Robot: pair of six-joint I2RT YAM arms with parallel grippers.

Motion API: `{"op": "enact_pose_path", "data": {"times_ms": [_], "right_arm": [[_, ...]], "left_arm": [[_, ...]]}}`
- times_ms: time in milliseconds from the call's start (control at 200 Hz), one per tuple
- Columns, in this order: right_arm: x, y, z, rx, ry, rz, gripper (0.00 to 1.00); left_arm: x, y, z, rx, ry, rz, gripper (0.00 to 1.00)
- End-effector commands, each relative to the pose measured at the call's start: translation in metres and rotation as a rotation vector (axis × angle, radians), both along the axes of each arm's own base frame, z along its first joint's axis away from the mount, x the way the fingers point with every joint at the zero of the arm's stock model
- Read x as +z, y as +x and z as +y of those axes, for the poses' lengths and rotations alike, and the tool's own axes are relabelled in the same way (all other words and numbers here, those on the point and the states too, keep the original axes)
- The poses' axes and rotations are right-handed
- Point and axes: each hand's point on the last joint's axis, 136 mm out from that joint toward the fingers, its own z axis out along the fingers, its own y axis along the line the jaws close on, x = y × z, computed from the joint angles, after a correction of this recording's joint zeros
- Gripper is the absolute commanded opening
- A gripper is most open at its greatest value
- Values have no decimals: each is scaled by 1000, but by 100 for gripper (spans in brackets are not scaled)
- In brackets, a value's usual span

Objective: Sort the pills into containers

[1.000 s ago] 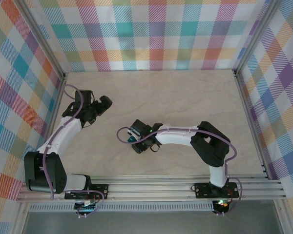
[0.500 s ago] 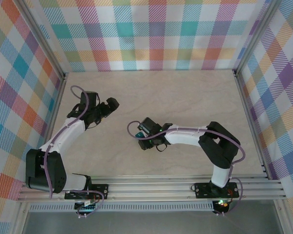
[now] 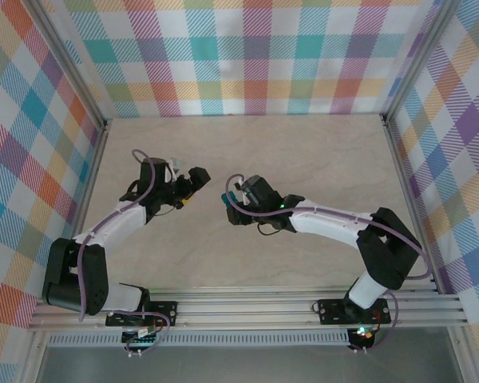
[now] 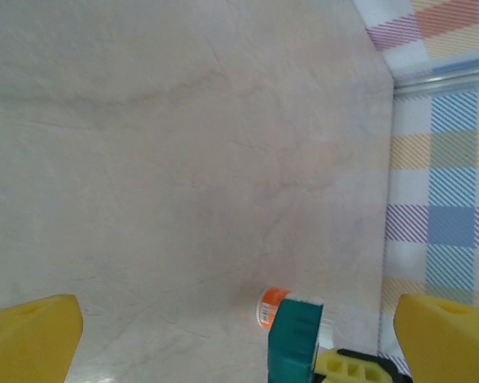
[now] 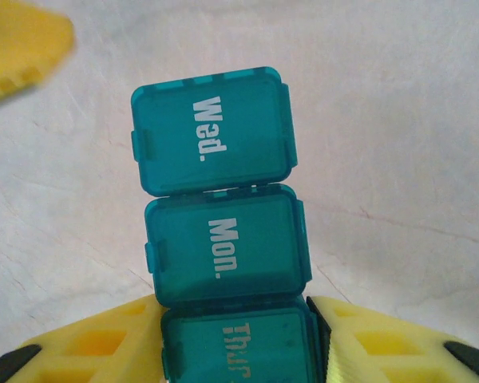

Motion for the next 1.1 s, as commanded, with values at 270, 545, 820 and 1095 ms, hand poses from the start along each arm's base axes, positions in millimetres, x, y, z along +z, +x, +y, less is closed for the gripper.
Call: {"op": "enact_pose_path", "data": {"times_ms": [270, 545, 820, 1095], "right_arm": [[25, 16, -3, -103, 118, -3, 47], [22, 20, -6, -120, 124, 5, 47], [21, 20, -5, -117, 137, 15, 47], [18, 21, -5, -116, 138, 22, 46]], "left_arm": [[52, -9, -46, -94, -215, -106, 100], [73, -15, -59, -122, -238, -140, 100], [74, -20, -79, -159, -243, -145, 100], [77, -22, -90, -181, -233, -154, 100]]}}
